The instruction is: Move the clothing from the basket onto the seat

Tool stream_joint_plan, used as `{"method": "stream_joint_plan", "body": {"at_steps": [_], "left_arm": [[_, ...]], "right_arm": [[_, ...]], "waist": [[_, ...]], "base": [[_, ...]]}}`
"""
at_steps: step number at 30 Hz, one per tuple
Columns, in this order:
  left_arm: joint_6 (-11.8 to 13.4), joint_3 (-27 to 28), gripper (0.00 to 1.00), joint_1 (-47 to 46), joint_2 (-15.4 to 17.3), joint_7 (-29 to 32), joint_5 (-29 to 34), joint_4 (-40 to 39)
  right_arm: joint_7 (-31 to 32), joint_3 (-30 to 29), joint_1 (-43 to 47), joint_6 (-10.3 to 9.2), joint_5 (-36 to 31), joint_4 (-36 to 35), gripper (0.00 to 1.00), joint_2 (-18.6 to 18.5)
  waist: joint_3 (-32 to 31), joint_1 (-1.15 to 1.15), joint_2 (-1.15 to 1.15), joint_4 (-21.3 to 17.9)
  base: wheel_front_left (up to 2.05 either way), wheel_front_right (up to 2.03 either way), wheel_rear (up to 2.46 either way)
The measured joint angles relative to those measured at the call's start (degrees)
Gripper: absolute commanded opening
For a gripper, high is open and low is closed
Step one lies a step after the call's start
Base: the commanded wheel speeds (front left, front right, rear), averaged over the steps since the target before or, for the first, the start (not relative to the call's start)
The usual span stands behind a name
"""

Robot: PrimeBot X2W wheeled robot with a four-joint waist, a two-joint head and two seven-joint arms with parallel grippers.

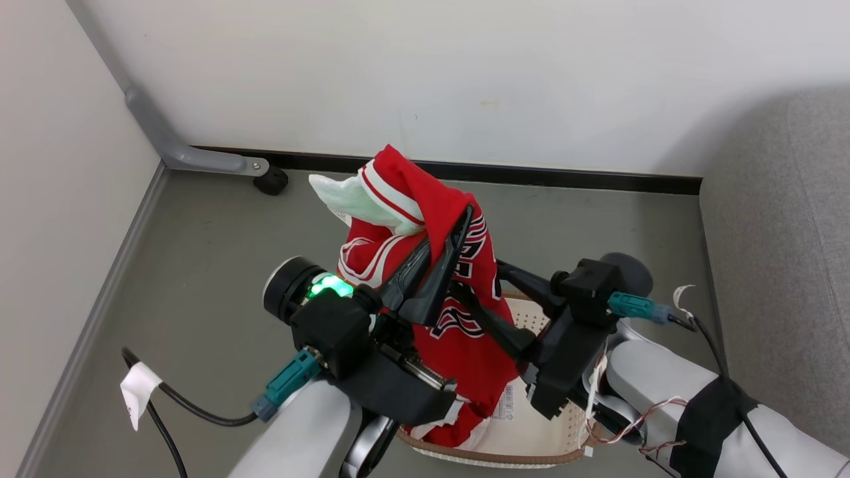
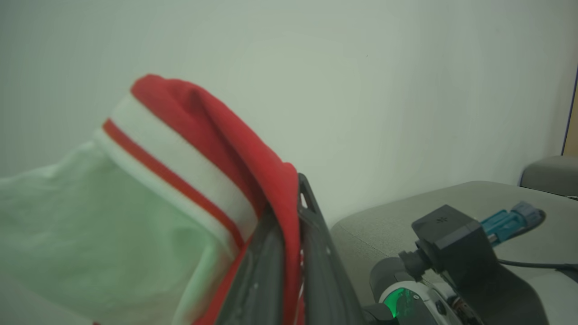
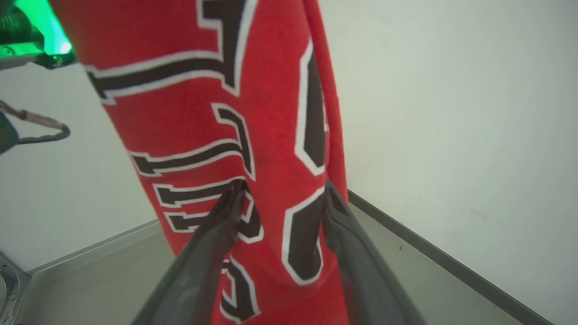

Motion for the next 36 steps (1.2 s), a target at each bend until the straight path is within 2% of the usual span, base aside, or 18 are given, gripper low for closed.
{"method": "stream_joint_plan", "body": {"at_steps": [1, 6, 14, 15, 16, 19, 20, 36], "left_arm": [[0.0, 0.1, 0.00, 0.0, 0.0, 0.0, 0.0, 0.0], [0.0, 0.5, 0.00, 0.1, -0.1, 0.0, 0.0, 0.1], [0.0, 2.6, 0.00, 1.1, 0.0, -0.3, -0.1, 1.8], [0.0, 2.9, 0.17, 1.2, 0.0, -0.3, -0.1, 2.1], [0.0, 3.0, 0.40, 1.2, 0.0, -0.3, -0.1, 2.5], [0.0, 3.4, 0.89, 1.5, -0.1, -0.3, -0.1, 3.4], [0.0, 3.5, 1.00, 1.7, -0.1, -0.3, -0.1, 3.8], [-0.5, 4.7, 1.00, 5.2, -0.3, -0.3, 0.7, 6.5]], "right_arm": [[0.0, 0.3, -0.4, 0.00, 0.3, 0.2, 0.00, 0.3], [0.0, 0.4, -1.0, 0.00, 2.3, 0.5, 0.00, 1.1], [0.0, -5.8, -1.0, 0.00, 5.1, 0.1, 0.00, 1.3], [0.0, -6.2, -1.0, 0.00, 5.1, 0.1, 0.00, 1.3], [0.0, -6.6, -1.0, 0.00, 5.1, 0.1, 0.00, 1.3], [0.0, -7.2, -1.0, 0.00, 5.5, 0.0, 0.00, 1.1], [0.0, -7.4, -1.0, 0.00, 5.5, 0.0, 0.00, 1.1], [0.0, -14.2, -0.1, 0.00, 6.0, 1.1, 0.00, 0.8]], "waist": [[0.0, 0.00, 0.00, 0.1], [0.3, 0.00, 0.00, 0.3], [0.8, 0.00, 0.00, -0.4], [0.9, 0.00, 0.00, -0.6], [1.0, 0.00, 0.00, -0.9], [1.1, 0.00, 0.00, -1.6], [1.1, 0.00, 0.00, -1.8], [0.5, 0.00, 0.00, -6.5]], "base": [[0.00, 0.00, 0.00], [0.00, 0.00, 0.00], [0.00, 0.00, 0.00], [0.00, 0.00, 0.00], [0.00, 0.00, 0.00], [0.00, 0.00, 0.00], [0.00, 0.00, 0.00], [0.00, 0.00, 0.00]]}}
